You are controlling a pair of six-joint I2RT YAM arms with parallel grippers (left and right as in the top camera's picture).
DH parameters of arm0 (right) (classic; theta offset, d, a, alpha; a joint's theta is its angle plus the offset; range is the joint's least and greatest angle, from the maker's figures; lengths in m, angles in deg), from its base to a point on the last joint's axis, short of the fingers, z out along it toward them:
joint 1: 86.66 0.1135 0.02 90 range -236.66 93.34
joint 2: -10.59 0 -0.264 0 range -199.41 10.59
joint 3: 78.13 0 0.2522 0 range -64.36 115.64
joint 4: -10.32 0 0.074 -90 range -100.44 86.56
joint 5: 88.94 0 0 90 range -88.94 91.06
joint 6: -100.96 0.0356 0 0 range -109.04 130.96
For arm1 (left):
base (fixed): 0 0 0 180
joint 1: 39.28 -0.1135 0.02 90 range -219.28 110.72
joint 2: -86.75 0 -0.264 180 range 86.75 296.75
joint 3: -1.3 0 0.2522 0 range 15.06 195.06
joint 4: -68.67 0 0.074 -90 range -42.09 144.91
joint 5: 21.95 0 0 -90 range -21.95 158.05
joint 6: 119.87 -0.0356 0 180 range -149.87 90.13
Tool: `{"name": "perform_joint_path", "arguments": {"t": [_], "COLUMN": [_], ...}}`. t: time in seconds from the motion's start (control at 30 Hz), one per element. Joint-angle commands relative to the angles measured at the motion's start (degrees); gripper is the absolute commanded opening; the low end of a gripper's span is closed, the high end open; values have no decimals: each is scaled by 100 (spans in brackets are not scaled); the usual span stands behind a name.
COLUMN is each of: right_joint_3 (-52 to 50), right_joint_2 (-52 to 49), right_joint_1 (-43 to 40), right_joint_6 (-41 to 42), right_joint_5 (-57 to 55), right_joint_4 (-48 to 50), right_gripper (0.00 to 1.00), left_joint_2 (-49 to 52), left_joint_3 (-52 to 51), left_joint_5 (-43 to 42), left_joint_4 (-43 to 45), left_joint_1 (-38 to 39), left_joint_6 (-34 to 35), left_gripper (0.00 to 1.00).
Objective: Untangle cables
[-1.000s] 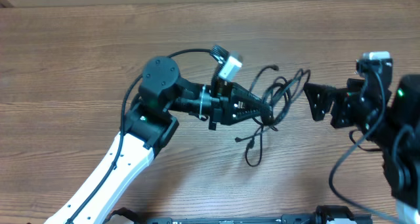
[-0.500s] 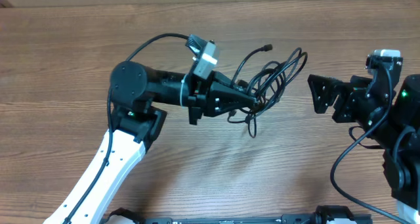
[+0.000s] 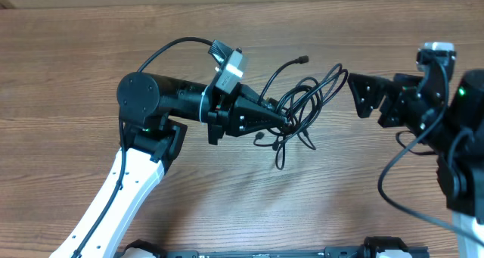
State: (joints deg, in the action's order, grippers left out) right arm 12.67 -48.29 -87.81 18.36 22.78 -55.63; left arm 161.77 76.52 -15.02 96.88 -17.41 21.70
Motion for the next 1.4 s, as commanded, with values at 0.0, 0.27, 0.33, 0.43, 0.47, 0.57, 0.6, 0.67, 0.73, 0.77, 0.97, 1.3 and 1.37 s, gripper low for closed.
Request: {"name": "perform_joint_path", "arguments": {"t": [0.0, 0.27, 0.33, 0.43, 0.47, 0.57, 0.6, 0.67, 0.73, 0.77, 0.97, 1.3, 1.37], "right_joint_3": [22, 22, 22, 22, 22, 22, 22, 22, 22, 22, 22, 22, 22], "right_joint_2": [-282, -509, -505, -507, -514, -575, -621, -734, -874, -957, -1351, -2041, -2212], "right_joint_1": [-48, -48, -48, -48, -48, -48, -48, -48, -50, -55, -431, -1056, -1056], "right_joint_6": [-402, -796, -881, -1255, -1449, -2000, -2094, -2223, -2291, -2293, -2511, -3185, -3193], "right_joint_5": [702, 1572, 1591, 1980, 2216, 2778, 2855, 2973, 3029, 3027, 3598, 5593, 5801], "right_joint_4": [70, 109, 94, 92, 98, 118, 140, 190, 249, 293, 496, 767, 866], "right_gripper": [100, 100, 100, 100, 100, 100, 100, 100, 100, 100, 100, 100, 100], "left_joint_2": [-87, -87, -87, -87, -87, -87, -87, -87, -90, -87, -90, -87, -87], "left_joint_3": [63, 63, 63, 63, 63, 63, 63, 63, 63, 63, 63, 63, 63], "left_joint_5": [-214, -334, -422, -535, -557, -739, -737, -739, -739, -739, -743, -739, -739], "left_joint_4": [249, 376, 374, 372, 369, 374, 372, 385, 481, 503, 542, 551, 553], "left_joint_1": [-22, -372, -704, -1102, -1187, -1196, -1165, -1093, -1067, -1064, -1134, -1045, -955], "left_joint_6": [212, 247, 249, 273, 358, 540, 588, 586, 588, 588, 590, 321, 201], "left_gripper": [4, 4, 4, 4, 4, 4, 4, 4, 4, 4, 4, 4, 4]}}
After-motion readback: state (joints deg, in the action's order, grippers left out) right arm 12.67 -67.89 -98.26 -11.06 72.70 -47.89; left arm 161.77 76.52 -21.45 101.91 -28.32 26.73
